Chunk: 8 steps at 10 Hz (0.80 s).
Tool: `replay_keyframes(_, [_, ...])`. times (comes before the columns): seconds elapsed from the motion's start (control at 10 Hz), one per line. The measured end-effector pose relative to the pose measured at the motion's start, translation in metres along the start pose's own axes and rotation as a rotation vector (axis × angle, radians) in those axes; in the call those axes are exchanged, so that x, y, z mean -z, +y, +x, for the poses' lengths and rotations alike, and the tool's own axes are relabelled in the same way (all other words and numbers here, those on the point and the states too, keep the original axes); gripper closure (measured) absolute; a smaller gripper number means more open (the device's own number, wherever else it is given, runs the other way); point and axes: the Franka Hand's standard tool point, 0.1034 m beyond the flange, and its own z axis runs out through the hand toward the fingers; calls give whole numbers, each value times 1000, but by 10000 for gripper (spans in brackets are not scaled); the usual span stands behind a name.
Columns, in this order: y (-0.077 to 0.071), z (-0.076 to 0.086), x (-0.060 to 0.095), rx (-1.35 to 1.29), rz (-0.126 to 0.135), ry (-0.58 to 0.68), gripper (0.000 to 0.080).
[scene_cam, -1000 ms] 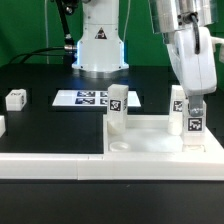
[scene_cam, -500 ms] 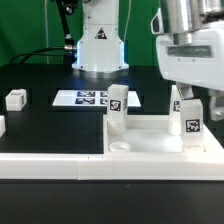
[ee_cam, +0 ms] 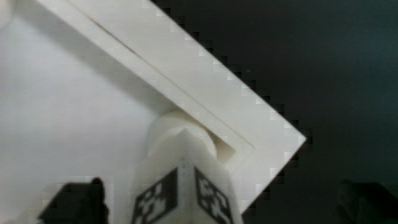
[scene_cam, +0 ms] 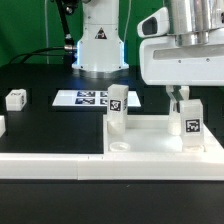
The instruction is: Assemble square table
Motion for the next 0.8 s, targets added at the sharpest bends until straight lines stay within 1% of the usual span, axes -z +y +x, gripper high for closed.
replay_keyframes(0.1, [1,1,0,133,-9,5,150])
replay_keyframes(0.2, [5,3,-1,244,-12,3,150])
replay_keyframes(0.3, [8,6,-2,294,-13,3,150])
replay_keyframes(0.5, [7,5,-2,267,-12,2,150])
replay_keyframes(0.6, [7,5,-2,267,-13,3,271])
replay_keyframes(0.7, [7,5,-2,254,-12,2,271])
replay_keyframes(0.8, [7,5,-2,191,-12,2,447])
